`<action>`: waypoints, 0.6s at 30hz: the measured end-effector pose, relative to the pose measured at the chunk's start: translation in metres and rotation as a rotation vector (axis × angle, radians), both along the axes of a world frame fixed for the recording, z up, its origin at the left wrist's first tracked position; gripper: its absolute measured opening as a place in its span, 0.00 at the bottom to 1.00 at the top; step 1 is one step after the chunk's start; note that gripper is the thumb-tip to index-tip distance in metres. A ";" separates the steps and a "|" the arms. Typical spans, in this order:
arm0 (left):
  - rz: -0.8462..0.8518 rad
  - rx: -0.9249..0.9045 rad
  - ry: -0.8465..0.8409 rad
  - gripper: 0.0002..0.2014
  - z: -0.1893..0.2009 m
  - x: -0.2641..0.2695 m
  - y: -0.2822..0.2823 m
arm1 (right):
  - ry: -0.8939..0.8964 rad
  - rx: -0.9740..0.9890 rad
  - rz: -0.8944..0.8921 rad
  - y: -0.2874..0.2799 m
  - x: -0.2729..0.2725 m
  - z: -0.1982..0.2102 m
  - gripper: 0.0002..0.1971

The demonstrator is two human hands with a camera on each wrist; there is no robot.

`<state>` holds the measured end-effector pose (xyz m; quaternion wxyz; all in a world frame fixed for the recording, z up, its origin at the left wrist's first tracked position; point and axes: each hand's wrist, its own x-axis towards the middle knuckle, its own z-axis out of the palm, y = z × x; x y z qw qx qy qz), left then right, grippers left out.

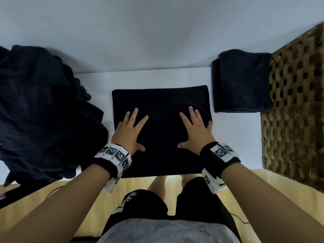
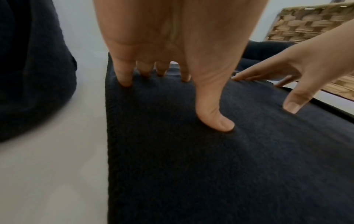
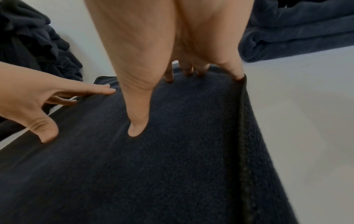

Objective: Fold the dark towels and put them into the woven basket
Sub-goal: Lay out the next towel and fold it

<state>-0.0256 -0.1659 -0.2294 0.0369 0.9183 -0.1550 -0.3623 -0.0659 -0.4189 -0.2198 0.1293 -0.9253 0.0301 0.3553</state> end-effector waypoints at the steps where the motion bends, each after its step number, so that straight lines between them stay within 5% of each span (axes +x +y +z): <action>1: 0.003 -0.007 -0.004 0.62 -0.002 0.011 -0.001 | -0.001 -0.001 0.000 -0.002 0.010 0.000 0.61; 10: -0.019 -0.026 -0.023 0.62 -0.007 0.082 -0.008 | -0.005 0.014 -0.002 -0.014 0.073 0.003 0.60; 18: -0.030 0.006 -0.042 0.60 -0.004 0.080 -0.014 | -0.178 0.082 -0.086 -0.013 0.044 0.023 0.47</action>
